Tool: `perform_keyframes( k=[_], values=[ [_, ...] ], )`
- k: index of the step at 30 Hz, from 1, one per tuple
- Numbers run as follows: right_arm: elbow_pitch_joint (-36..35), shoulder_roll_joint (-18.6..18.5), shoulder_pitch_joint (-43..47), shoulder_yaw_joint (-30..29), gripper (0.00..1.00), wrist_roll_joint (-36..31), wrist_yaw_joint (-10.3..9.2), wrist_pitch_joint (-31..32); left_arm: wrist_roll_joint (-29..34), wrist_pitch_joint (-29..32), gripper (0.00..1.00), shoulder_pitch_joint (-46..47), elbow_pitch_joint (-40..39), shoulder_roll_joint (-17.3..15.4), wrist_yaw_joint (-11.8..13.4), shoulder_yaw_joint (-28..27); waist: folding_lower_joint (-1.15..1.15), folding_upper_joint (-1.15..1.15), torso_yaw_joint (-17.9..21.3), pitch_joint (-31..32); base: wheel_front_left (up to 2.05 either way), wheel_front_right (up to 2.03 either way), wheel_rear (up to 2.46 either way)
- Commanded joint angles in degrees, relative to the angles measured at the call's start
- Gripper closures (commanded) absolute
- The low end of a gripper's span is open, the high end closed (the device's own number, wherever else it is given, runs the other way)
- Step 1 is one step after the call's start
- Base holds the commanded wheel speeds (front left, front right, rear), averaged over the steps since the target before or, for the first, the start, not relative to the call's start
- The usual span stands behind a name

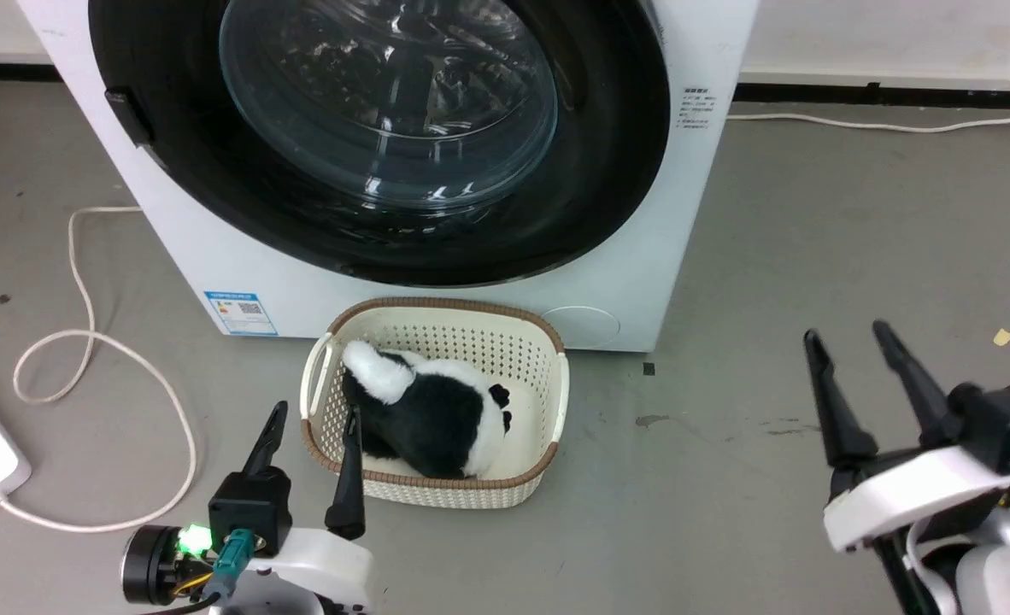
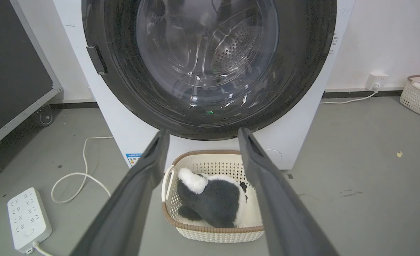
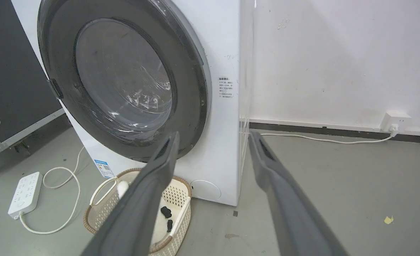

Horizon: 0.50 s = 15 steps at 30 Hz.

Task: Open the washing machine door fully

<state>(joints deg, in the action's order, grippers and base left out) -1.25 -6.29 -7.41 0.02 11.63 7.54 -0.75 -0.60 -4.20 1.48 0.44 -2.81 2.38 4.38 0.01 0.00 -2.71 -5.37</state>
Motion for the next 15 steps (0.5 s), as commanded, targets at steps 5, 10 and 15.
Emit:
perform_keyframes(
  k=[5, 10, 15],
  values=[
    [-0.58, -0.75, -3.64, -0.75, 0.0, 3.59, -0.02, 1.06, -0.14, -1.18, 0.0, 1.69, 0.08, -0.03, 0.77, 0.83, -0.01, 0.0, -0.82, -1.1, 0.0, 0.0, 0.0],
    [-0.04, -0.65, -6.77, -1.72, 0.0, 6.85, -0.02, 2.53, -0.13, -1.78, 0.0, 2.42, -0.01, -0.04, 1.2, 1.45, -0.01, 0.0, -1.51, -2.28, 0.0, 0.0, 0.0],
    [1.12, -0.43, -10.64, -2.77, 1.0, 9.56, -0.02, 4.06, -0.14, -2.38, 0.0, 3.24, -0.18, -0.04, 1.64, 2.21, -0.01, 0.0, -2.39, -3.83, 0.0, 0.0, 0.0]
  ],
)
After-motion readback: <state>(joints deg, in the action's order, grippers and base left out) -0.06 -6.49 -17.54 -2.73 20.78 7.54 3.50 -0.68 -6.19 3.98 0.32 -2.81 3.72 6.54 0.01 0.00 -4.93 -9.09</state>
